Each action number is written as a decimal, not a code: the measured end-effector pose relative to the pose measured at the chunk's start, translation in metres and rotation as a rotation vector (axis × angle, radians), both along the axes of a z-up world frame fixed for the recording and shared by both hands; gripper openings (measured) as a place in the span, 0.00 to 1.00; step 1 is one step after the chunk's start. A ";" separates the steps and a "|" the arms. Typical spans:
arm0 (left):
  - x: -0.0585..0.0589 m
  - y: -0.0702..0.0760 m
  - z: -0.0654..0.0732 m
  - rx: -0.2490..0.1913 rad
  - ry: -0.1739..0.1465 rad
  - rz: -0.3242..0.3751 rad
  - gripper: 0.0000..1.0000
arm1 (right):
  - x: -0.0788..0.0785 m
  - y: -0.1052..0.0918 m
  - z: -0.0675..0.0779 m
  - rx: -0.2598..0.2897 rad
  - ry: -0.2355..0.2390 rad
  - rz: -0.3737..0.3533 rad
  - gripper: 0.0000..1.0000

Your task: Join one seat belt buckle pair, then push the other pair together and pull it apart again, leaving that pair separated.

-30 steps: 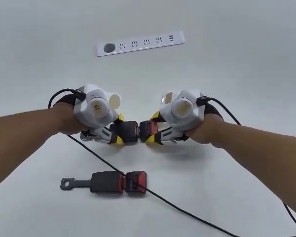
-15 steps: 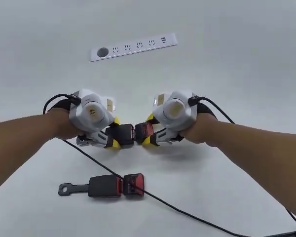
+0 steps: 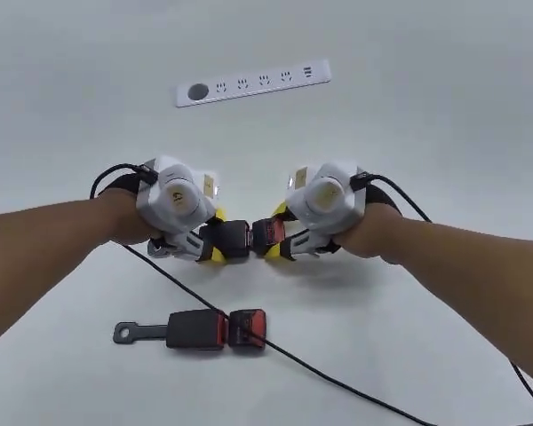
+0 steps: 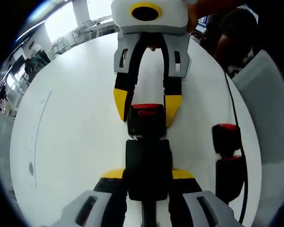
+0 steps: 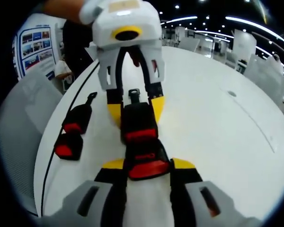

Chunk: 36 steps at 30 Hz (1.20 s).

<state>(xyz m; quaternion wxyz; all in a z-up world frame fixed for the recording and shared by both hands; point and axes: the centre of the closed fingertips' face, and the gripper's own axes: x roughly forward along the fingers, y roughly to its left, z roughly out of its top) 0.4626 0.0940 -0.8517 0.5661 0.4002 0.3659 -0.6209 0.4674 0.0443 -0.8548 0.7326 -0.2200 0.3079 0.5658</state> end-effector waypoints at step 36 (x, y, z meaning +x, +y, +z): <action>0.000 0.001 0.002 -0.038 0.008 0.018 0.35 | -0.009 -0.058 0.002 0.000 -0.001 -0.009 0.35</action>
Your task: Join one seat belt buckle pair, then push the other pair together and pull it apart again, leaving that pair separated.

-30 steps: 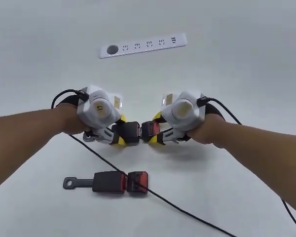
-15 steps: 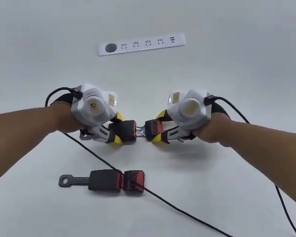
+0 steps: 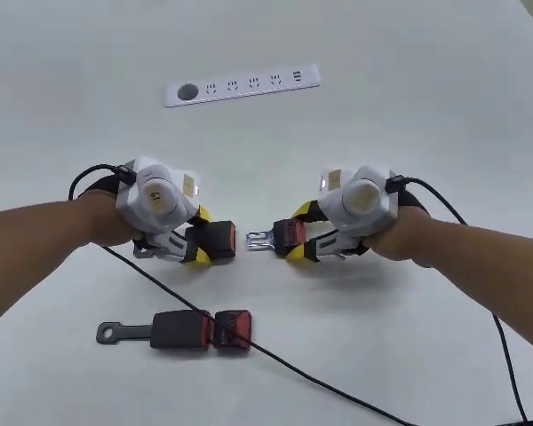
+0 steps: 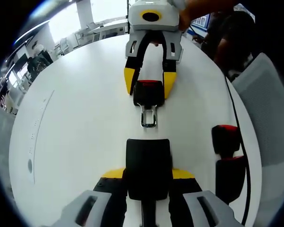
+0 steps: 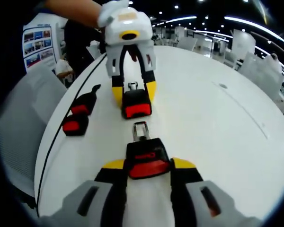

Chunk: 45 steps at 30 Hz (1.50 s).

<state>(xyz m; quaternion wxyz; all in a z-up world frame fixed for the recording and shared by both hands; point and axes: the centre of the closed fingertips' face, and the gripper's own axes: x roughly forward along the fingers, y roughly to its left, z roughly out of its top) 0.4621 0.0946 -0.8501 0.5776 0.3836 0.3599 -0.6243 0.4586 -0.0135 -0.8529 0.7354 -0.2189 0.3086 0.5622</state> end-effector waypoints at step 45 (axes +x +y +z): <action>0.000 -0.001 0.000 0.041 -0.001 0.016 0.34 | -0.021 -0.101 0.007 -0.047 -0.003 -0.070 0.37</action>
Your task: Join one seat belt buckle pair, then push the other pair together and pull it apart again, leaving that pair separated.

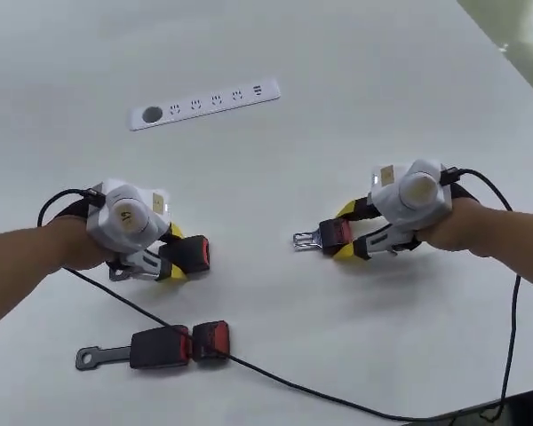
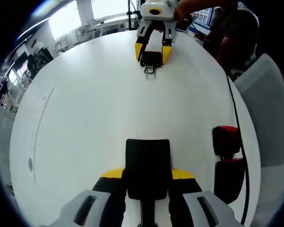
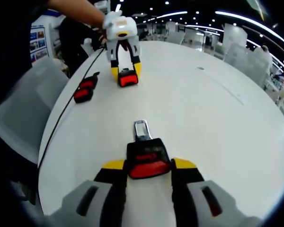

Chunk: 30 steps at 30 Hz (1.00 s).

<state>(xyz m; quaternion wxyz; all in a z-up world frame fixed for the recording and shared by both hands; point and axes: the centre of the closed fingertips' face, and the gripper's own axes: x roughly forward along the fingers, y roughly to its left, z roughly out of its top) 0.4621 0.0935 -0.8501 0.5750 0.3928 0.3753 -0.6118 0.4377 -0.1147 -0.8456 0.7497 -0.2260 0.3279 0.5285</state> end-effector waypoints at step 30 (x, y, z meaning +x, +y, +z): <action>0.005 0.011 0.088 -0.405 -0.186 0.694 1.00 | 0.006 -0.002 0.053 0.193 -0.194 -0.518 0.94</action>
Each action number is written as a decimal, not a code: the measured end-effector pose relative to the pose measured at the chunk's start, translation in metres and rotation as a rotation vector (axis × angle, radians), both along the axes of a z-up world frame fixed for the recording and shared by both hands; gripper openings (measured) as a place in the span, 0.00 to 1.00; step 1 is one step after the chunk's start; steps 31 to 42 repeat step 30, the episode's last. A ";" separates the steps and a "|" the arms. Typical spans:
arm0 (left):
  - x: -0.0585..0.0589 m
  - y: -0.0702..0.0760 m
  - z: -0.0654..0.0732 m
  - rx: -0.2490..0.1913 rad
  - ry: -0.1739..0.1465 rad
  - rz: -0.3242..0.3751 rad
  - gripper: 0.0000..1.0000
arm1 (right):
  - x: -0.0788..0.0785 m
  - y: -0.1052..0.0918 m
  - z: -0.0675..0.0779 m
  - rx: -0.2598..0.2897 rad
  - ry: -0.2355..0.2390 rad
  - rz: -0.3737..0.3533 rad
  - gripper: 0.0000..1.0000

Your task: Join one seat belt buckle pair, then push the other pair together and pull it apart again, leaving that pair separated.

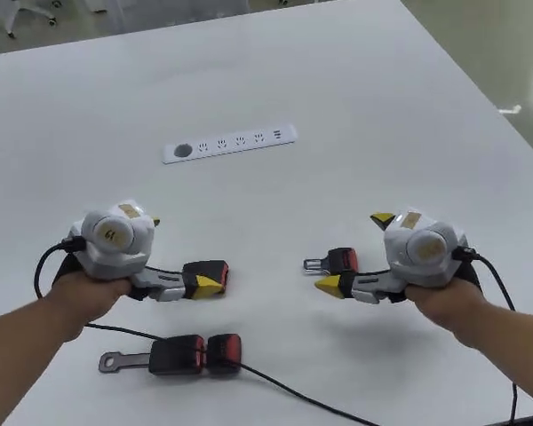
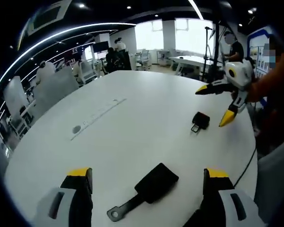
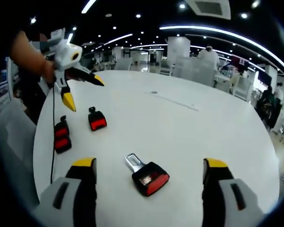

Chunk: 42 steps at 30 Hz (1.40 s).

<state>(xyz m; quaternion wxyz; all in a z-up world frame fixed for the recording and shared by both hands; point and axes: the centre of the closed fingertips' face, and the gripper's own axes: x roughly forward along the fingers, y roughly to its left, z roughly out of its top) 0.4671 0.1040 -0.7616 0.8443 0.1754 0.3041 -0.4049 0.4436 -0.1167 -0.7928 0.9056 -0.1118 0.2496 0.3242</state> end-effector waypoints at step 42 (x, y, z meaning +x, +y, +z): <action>-0.134 0.058 0.040 -0.137 -0.109 0.207 1.00 | -0.114 0.006 0.035 0.079 -0.102 -0.113 1.00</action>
